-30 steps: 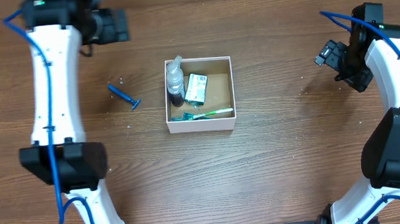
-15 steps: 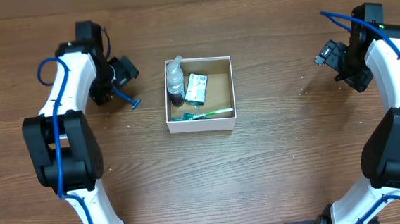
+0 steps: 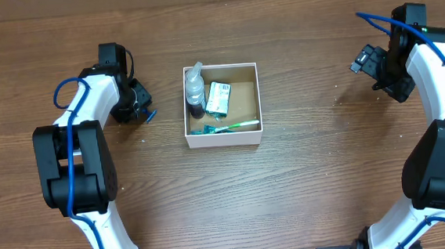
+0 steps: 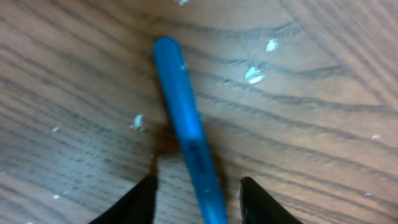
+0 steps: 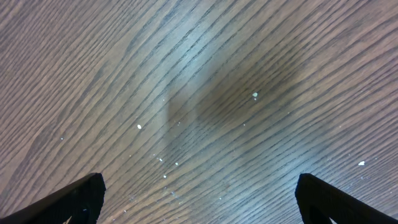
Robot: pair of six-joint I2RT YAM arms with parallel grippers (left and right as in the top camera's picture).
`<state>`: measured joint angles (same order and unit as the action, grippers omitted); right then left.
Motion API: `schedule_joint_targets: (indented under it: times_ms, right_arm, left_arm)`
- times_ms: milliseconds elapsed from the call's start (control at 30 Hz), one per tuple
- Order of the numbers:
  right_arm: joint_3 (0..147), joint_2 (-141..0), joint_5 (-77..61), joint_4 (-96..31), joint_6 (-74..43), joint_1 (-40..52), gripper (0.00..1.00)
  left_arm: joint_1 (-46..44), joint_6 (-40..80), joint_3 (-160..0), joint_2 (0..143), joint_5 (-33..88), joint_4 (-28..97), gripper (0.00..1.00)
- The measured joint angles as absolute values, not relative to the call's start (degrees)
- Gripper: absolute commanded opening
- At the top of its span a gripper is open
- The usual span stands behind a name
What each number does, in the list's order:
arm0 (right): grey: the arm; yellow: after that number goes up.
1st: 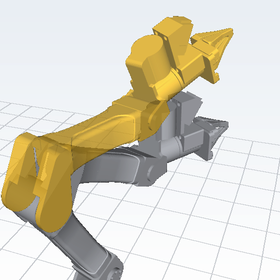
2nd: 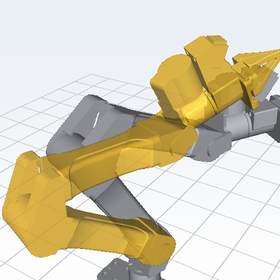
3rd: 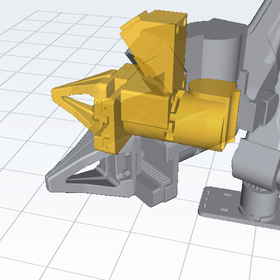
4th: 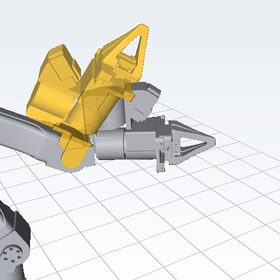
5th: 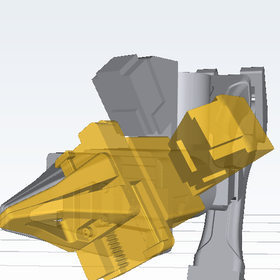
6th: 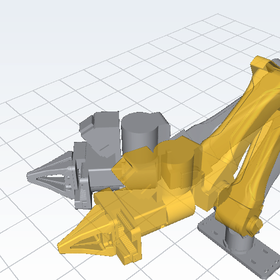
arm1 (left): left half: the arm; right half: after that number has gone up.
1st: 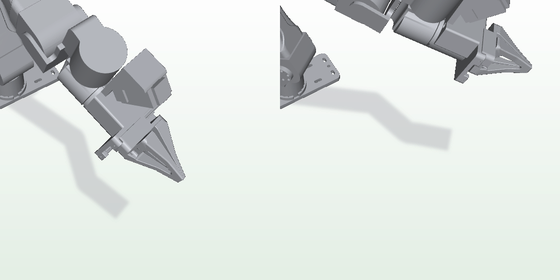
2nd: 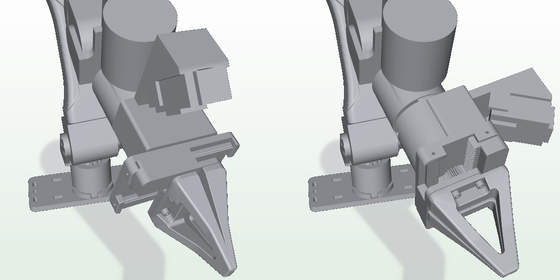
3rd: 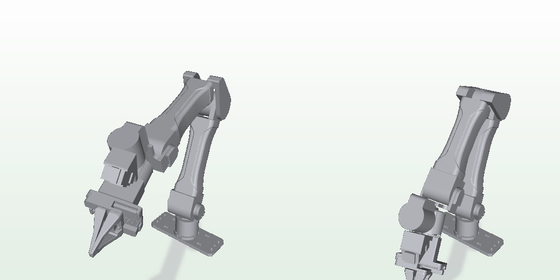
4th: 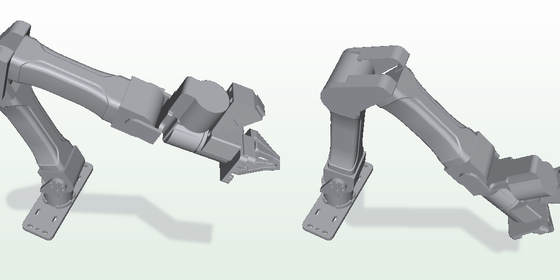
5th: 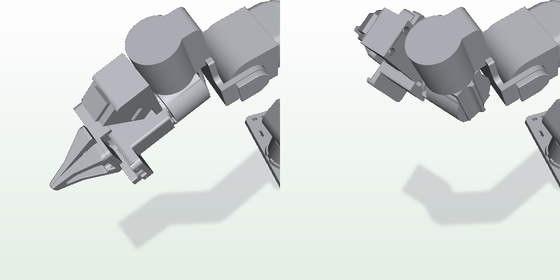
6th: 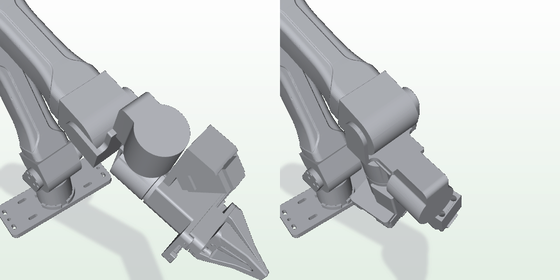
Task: Pack container
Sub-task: 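Move the left gripper to the blue razor and grasp it, then carry the razor with the left gripper into the box and release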
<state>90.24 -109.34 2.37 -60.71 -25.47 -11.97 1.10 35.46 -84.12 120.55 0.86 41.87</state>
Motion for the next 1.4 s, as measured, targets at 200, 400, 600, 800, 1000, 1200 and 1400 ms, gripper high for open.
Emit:
schedule_joint_targets:
  times_ms: [200, 400, 600, 800, 1000, 1200, 1400]
  right_arm:
    - [90.2, -109.3, 2.4, -60.7, -25.5, -12.0, 1.00]
    - [90.2, -109.3, 2.3, -60.8, -25.5, -12.0, 1.00]
    - [90.3, -109.3, 2.4, -60.7, -25.5, -12.0, 1.00]
    - [90.3, -109.3, 2.4, -60.7, -25.4, -12.0, 1.00]
    - [90.3, -109.3, 2.4, -60.7, -25.5, -12.0, 1.00]
    - [90.3, -109.3, 2.4, -60.7, -25.5, -12.0, 1.00]
    - [90.3, -109.3, 2.4, -60.7, -25.5, -12.0, 1.00]
  left_arm:
    - [1.1, 31.3, -83.8, 120.2, -1.5, 45.2, 0.04]
    - [1.1, 27.1, -86.6, 120.4, -1.5, 51.6, 0.04]
    - [0.7, 12.7, -117.6, 121.1, 6.4, 73.5, 0.04]
    - [-11.8, -10.0, -134.2, 120.5, 10.7, 84.7, 0.04]
    - [-28.0, -36.4, -134.2, 120.5, 9.6, 89.9, 0.04]
    - [-28.4, -48.0, -125.5, 120.6, 7.9, 84.6, 0.04]
    - [-27.7, -51.0, -111.1, 120.7, 7.3, 73.3, 0.04]
